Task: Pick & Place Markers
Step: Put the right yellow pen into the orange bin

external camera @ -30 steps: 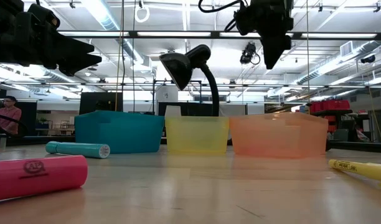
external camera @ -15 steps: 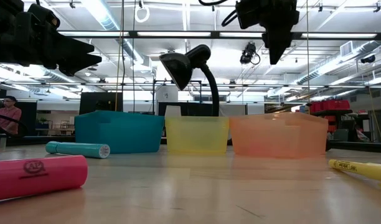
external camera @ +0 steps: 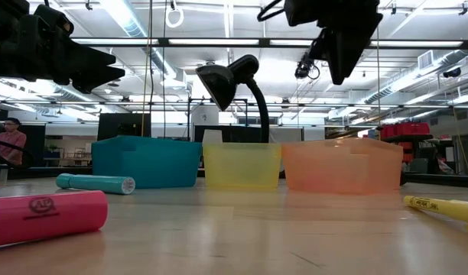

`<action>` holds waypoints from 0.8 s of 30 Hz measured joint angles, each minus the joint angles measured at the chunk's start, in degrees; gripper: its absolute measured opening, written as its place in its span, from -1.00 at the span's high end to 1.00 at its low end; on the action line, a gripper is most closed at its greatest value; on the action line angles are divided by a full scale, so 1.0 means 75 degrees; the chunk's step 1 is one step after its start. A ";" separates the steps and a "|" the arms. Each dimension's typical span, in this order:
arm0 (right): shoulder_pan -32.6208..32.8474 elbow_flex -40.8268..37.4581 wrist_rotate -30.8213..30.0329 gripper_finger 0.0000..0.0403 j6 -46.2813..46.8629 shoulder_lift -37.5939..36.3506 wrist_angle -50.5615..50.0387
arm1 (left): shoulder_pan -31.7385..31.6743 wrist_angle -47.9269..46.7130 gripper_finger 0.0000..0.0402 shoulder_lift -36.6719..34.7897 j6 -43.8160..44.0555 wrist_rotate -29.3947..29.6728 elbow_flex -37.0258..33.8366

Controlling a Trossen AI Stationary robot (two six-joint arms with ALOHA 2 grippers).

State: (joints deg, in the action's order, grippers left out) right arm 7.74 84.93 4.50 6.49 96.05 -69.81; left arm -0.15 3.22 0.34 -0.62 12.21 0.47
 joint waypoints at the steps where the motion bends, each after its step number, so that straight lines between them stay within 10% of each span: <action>1: 0.0076 0.0000 0.0001 0.48 -0.0037 0.0035 0.0041 | 0.0001 0.0000 -0.43 0.0003 0.0000 -0.0003 0.0000; 24: 0.1761 0.1362 -0.0006 0.48 -0.3290 0.1734 0.0273 | 0.0001 0.0000 -0.43 0.0000 0.0000 0.0000 0.0000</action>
State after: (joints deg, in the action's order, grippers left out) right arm 20.95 95.14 4.45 -18.18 109.05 -67.76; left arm -0.14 3.22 0.34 -0.62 12.21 0.47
